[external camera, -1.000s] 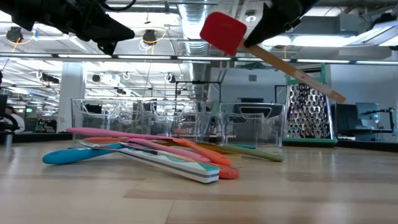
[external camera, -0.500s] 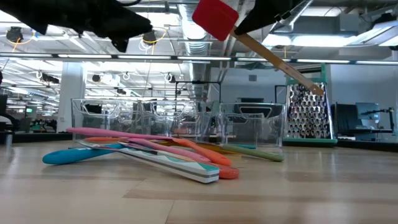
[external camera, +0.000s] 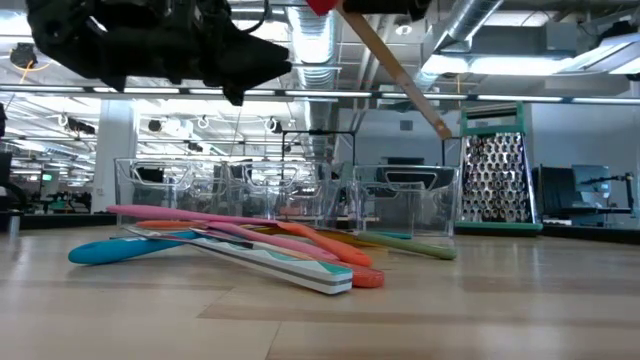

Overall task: Pick & Place Kitchen Items
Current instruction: Put the red spatula into the left transparent bin

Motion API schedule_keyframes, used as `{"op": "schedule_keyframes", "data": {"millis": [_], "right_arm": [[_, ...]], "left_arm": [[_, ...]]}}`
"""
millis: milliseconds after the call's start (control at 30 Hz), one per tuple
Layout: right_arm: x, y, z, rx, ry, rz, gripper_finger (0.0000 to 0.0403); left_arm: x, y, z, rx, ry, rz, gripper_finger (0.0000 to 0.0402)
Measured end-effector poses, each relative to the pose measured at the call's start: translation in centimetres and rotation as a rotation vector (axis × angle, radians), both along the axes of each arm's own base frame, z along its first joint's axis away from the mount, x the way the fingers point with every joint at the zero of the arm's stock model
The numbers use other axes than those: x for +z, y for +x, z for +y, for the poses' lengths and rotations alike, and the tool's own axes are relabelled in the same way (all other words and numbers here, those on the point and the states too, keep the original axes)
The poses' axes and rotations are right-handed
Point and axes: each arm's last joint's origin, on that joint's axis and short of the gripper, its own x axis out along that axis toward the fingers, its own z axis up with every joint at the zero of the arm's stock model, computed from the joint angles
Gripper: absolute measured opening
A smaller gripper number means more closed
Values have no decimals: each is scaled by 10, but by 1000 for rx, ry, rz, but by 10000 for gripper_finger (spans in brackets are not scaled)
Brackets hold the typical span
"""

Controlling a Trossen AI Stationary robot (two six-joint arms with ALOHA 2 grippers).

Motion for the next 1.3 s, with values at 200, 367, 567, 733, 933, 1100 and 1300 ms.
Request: {"op": "schedule_keyframes", "data": {"millis": [200,367,567,733,933,1100,1300], "right_arm": [[6,8,-12,101,53,-90,8],[11,10,-16,122,75,-153,8],[17,7,-16,179,80,-276,8],[11,5,-21,254,103,-359,7],[3,1,-30,300,144,-446,7],[-3,0,-32,302,149,-459,7],[-1,-1,-31,304,141,-472,7]], "left_arm": [[6,25,-1,-56,-1,-12,154],[13,41,3,-44,5,-33,163],[10,52,15,-2,3,-14,159],[16,58,16,-22,8,-50,159],[24,61,12,-102,7,-82,158],[28,63,12,-102,8,-93,158],[30,75,13,-102,9,-102,158]]}}
